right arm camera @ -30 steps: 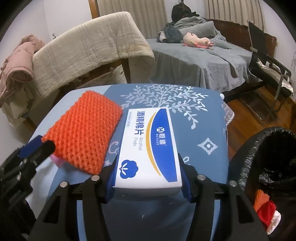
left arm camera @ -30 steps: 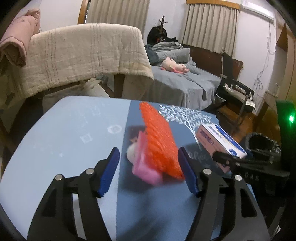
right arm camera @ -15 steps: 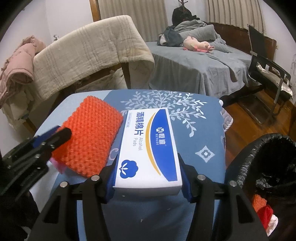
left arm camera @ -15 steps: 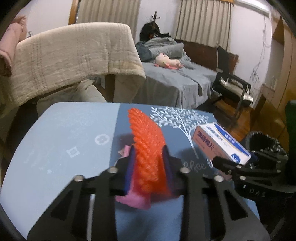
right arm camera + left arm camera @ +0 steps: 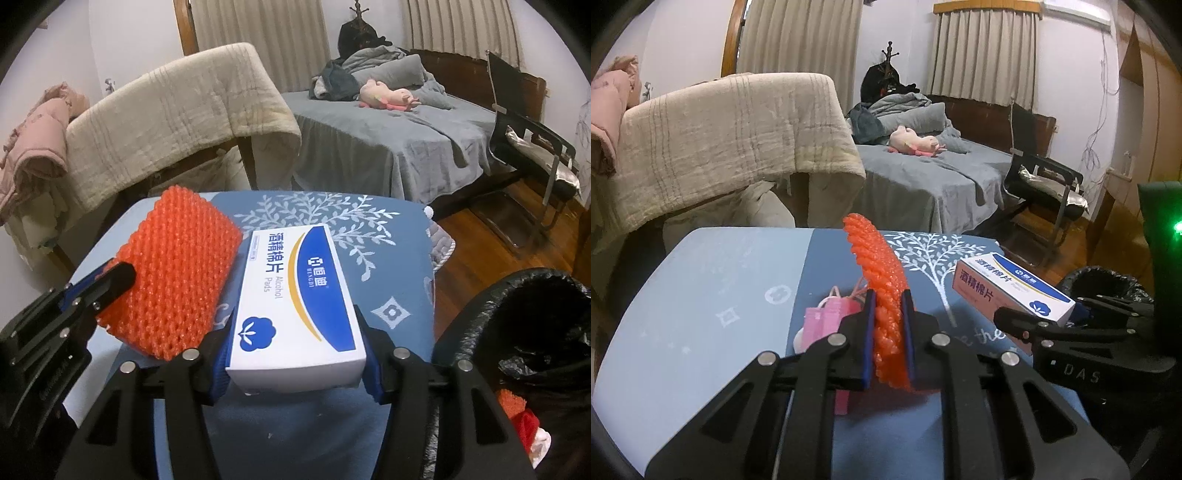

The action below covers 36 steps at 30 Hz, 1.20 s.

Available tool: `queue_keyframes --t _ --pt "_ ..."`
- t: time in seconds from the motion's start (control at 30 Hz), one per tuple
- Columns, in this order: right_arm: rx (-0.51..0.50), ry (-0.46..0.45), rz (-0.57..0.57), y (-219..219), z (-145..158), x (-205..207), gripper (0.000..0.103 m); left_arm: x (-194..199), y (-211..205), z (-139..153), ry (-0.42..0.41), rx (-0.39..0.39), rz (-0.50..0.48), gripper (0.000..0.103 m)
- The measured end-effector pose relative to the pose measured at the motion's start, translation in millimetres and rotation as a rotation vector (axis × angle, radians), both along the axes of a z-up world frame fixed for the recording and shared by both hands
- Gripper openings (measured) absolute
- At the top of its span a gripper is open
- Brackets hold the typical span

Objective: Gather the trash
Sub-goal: 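Carry the box and scrubber over the trash bin and open both tools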

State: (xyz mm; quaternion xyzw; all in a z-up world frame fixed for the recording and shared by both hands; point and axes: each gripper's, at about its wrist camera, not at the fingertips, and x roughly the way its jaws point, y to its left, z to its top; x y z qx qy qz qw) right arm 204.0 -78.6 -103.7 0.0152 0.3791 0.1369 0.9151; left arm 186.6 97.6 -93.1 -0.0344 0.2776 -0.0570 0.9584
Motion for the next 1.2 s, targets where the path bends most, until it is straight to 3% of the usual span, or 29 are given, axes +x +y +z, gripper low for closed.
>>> queue_keyframes --t 0.57,1.2 --pt "0.024 -0.110 -0.083 -68.8 46.0 -48.0 0.055 -28.2 -51.3 33.6 -0.067 0.007 -0.081 0.012" --pt "0.008 -0.147 -0.288 -184.6 58.0 -104.6 0.056 -52.8 -166.5 34.9 -0.065 0.005 -0.299 0.012"
